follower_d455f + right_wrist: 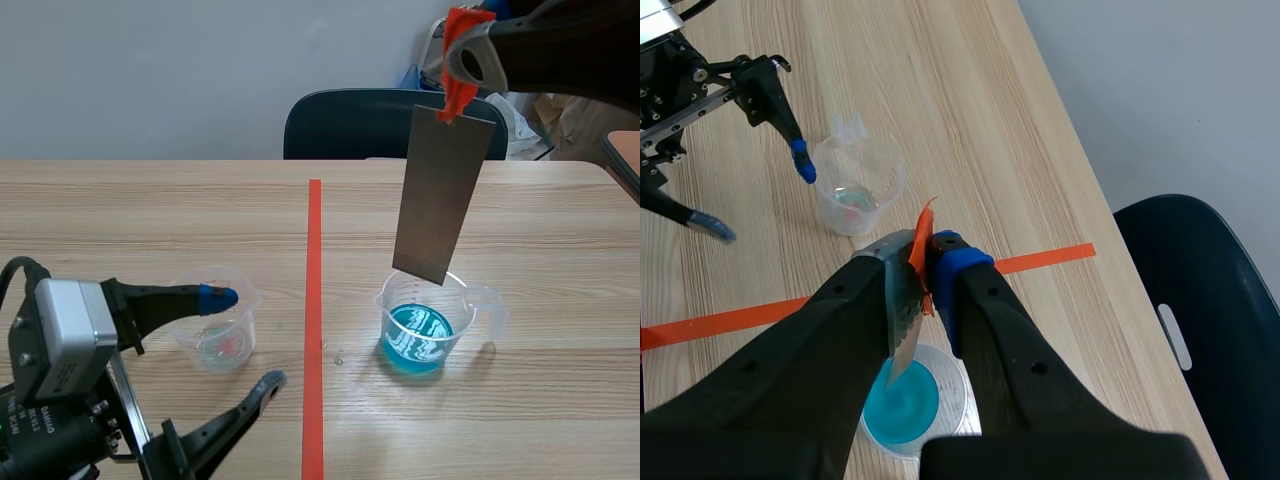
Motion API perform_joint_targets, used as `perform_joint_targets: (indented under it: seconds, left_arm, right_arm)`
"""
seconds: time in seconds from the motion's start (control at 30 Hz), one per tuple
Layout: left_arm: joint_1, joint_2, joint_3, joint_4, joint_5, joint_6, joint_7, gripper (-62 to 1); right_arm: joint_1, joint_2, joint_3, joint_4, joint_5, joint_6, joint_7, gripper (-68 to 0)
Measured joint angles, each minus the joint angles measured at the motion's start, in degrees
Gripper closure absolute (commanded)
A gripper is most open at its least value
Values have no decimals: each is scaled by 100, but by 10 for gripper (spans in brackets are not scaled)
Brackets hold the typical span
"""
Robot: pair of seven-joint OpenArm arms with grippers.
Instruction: Do the redox reaction experiment
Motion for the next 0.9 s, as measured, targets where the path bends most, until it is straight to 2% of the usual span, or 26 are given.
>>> perform_joint_targets:
  seconds: [0.13,0.17,0.33,0.53,0.67,0.9]
  left_arm:
    - [-17,0,0,0,0,0,-2,-38]
    - [-28,0,0,0,4,2,4,-13]
    - [-92,0,0,0,2,17,0,-16]
    - [-568,20,0,0,-4,20,107,-16]
    - [-914,267,-7,0,-2,17,778,-17]
    - [-1248,846,0,0,-2,-37,1563,-16]
  right_arm:
    - [0,0,0,0,0,0,0,-6]
    - [0,0,0,0,0,0,0,-6]
    - [0,0,0,0,0,0,0,-6]
    - [0,2,0,0,0,0,0,-6]
    - [0,2,0,0,0,0,0,-6]
    - [0,2,0,0,0,0,0,-6]
